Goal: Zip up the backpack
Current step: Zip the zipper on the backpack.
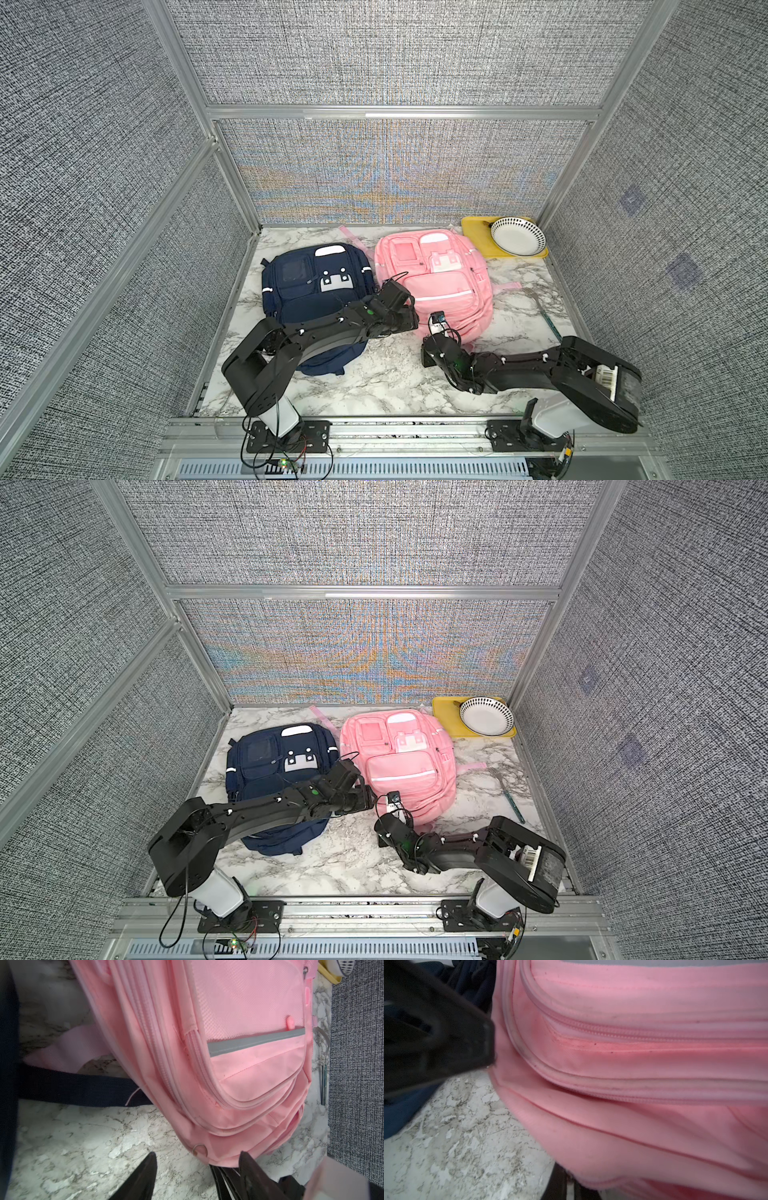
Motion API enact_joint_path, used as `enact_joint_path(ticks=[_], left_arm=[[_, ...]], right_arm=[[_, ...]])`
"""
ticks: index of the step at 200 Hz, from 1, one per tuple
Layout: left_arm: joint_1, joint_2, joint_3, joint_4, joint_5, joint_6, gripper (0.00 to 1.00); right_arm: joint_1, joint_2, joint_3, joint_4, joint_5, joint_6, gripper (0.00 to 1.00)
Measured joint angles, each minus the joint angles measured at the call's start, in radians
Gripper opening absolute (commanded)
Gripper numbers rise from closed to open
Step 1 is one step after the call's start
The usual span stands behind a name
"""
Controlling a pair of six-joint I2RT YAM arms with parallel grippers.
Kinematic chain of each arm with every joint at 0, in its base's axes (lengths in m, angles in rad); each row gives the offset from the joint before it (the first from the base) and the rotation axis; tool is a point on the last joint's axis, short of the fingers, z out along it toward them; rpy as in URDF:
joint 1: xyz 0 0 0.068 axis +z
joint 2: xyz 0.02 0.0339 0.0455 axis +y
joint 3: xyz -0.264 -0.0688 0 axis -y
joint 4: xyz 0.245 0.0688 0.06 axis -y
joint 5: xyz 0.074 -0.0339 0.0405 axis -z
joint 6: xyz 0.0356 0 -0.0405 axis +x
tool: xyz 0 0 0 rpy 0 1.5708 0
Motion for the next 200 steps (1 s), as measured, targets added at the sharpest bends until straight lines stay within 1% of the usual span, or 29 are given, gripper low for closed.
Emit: enact_joint_path(ticks=[36, 51, 65, 84, 103, 129, 146, 166, 200], left_arm=[[-0.003, 0.029, 0.000, 0.019, 0.022, -0.027, 0.64], [-0.004, 0.034, 0.006, 0.023, 0.021, -0.031, 0.60], [-0.004, 0.037, 0.008, 0.026, 0.020, -0.037, 0.52], [-0.004, 0.048, 0.023, 0.024, 0.017, -0.036, 0.37], [-0.004, 0.066, 0.043, 0.015, 0.008, -0.036, 0.30], [-0.002, 0.091, 0.058, 0.006, -0.003, -0.032, 0.13], [0.005, 0.095, 0.061, 0.002, -0.004, -0.027, 0.05], [0.016, 0.089, 0.063, -0.017, -0.001, -0.018, 0.00], [0.040, 0.053, 0.052, -0.045, -0.005, 0.007, 0.00]], right_arm=[[0.008, -0.009, 0.000, 0.001, 0.009, -0.006, 0.00], [0.008, -0.009, 0.000, 0.002, 0.010, -0.008, 0.00], [0.011, -0.008, 0.000, 0.004, 0.010, -0.014, 0.00], [0.018, -0.003, 0.000, 0.007, 0.010, -0.018, 0.00], [0.025, -0.003, 0.000, 0.006, 0.013, -0.019, 0.00], [0.032, -0.017, -0.006, 0.005, 0.013, -0.019, 0.00], [0.034, -0.029, -0.013, 0.004, 0.014, -0.021, 0.00], [0.035, -0.032, -0.019, 0.008, 0.014, -0.021, 0.00], [0.036, -0.035, -0.023, 0.013, 0.013, -0.022, 0.00]])
